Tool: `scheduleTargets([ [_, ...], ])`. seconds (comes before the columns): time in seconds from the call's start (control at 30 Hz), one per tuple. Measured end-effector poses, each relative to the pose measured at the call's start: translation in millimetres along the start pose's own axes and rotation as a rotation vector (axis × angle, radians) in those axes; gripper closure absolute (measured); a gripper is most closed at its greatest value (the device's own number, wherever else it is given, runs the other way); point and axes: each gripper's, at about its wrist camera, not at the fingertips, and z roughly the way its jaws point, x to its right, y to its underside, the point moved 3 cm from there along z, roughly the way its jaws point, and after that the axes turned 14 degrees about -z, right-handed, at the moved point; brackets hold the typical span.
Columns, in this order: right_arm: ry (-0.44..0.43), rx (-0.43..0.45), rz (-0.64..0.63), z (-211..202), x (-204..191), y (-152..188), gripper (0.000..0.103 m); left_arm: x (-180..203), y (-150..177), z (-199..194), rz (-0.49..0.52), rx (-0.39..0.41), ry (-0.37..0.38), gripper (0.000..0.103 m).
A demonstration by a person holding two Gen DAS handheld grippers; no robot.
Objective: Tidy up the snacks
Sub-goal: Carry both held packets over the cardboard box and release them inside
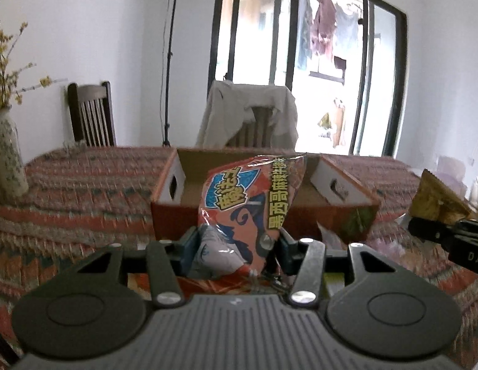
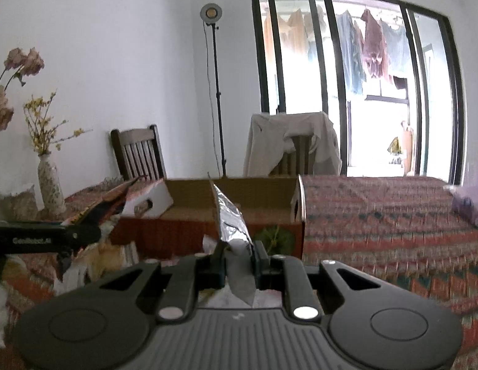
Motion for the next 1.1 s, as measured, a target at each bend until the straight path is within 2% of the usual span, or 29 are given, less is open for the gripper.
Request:
scheduleTargets([
  [0.3, 0.032, 0.028, -0.005, 42.6, 12.1, -55.1, 0.087, 12.7, -55.3, 33.3, -0.008, 0.023, -0.023, 0.051],
  [0.53, 0.031, -0.073, 0.047, 108.1, 24.0, -80.2, 0.087, 26.3, -82.3, 84.8, 0.000, 0.003, -0.092, 0.051],
  [0.73, 0.041, -0.220, 0.073, 178.9, 24.0, -75.4, 0.087, 25.0, -81.2, 142.3, -0.010, -0.071, -0.172, 0.051],
  [0.9, 0.046, -0.338, 0.045, 217.1, 18.0, -51.4, 0.087, 15.7, -61.0, 181.3, 0.006, -0.165, -0.233, 0.051],
  [1.1, 0.013, -0.387, 0.019, 236.0, 12.2, -36.4, 0.085, 4.4, -44.7, 198.5, 0.010, -0.220, -0.243, 0.051],
])
